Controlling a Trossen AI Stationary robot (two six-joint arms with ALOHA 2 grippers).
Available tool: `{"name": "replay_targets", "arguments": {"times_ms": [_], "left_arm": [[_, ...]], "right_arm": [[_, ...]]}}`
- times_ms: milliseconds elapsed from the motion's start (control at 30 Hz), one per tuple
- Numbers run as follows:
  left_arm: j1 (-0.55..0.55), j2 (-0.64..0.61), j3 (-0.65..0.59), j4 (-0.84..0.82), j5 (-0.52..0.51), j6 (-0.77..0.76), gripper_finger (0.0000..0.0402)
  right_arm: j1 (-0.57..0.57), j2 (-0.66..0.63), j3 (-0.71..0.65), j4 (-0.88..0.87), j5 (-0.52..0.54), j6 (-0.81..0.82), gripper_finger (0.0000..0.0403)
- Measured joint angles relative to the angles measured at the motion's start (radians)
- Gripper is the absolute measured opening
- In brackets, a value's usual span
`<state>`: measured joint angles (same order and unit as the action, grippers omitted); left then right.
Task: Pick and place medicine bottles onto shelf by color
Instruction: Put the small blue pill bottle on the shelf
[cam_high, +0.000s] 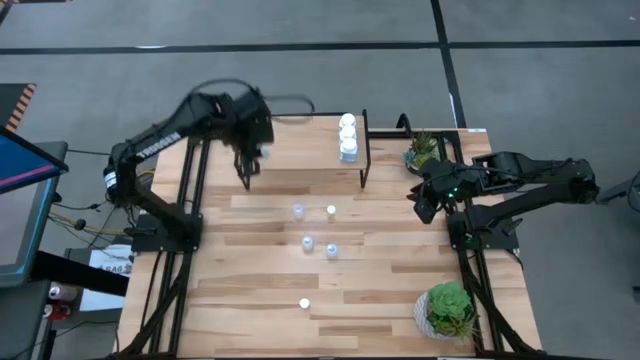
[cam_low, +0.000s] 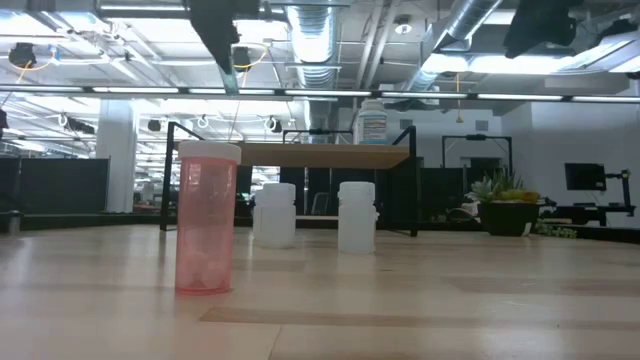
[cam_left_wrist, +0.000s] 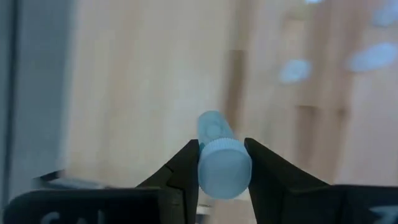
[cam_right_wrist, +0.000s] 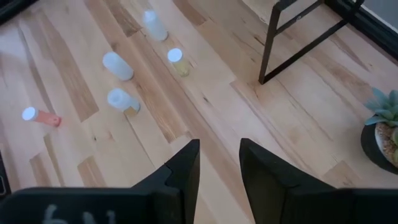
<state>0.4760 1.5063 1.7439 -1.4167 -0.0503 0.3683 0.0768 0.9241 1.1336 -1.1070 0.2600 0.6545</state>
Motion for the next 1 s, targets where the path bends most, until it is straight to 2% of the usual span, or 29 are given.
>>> {"name": "replay_targets", "arguments": {"times_ms": [200,367,567,1000], "left_arm": [[0.211,0.034,0.001,0.080,0.010,0.089,0.0080],[0.293,0.124,0.000,0.076,0.007,0.134,0.0081],[0.298,0.204,0.000,0.072,-0.025,0.135,0.0081],[0.294,0.214,0.000,0.016,0.029,0.117,0.0082]], "right_arm": [[0.000,0.000,0.000,0.001,0.000,0.064,0.0132],[-0.001,0.000,0.000,0.004,0.000,0.113,0.0134],[-0.001,0.011,-0.001,0.003,0.001,0.142,0.0130],[-0.001,0.058,-0.002,-0.009,0.000,0.133,0.0127]]}}
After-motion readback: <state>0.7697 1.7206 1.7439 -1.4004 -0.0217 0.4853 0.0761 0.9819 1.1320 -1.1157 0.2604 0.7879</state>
